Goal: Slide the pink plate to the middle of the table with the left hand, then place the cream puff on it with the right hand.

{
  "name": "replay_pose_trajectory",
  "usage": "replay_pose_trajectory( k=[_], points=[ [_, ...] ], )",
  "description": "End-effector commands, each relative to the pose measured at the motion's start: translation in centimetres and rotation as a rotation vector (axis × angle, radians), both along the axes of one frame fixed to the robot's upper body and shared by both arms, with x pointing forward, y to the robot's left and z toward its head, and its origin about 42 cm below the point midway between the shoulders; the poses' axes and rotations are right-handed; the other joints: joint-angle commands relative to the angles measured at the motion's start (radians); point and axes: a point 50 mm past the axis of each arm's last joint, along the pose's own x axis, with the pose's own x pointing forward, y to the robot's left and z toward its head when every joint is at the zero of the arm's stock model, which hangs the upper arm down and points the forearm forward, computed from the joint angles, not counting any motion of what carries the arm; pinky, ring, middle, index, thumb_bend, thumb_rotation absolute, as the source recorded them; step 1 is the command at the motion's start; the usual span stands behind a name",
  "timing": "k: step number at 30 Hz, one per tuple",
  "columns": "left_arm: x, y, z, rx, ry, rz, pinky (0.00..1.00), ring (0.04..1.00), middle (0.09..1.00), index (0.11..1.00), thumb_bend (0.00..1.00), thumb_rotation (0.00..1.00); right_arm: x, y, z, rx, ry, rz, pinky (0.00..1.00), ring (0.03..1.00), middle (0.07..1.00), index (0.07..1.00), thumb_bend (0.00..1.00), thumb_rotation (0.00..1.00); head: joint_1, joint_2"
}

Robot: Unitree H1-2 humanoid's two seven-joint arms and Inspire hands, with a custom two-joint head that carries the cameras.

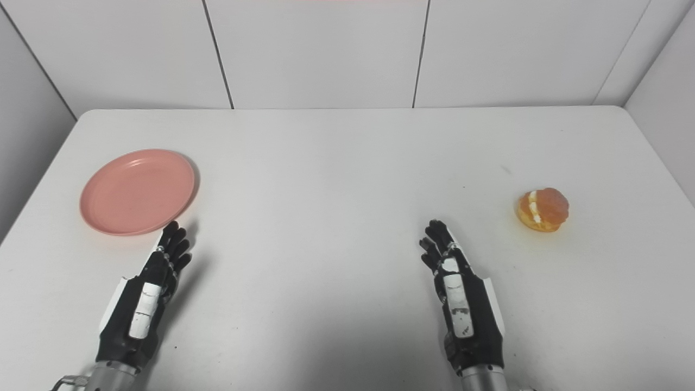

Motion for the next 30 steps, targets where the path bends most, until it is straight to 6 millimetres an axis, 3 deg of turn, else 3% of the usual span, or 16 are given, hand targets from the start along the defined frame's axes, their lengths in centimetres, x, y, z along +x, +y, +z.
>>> replay_pose_trajectory(
  k=[1, 30],
  points=[
    [-0.50, -0.22, -0.12, 0.013, 0.021, -0.011, 0.99, 0.993, 1.000, 0.990, 0.86, 0.93, -1.85, -0.36, -0.35, -0.009, 0.027, 0.011, 0.94, 0.911, 0.925, 0.899, 0.89, 0.92, 0.000, 0.000],
    [-0.54, 0.07, -0.45, 0.016, 0.026, -0.016, 0.99, 0.994, 1.000, 0.990, 0.85, 0.93, -1.87, -0.29, -0.25, -0.016, 0.031, 0.018, 0.94, 0.911, 0.923, 0.903, 0.90, 0.92, 0.000, 0.003]
  ],
)
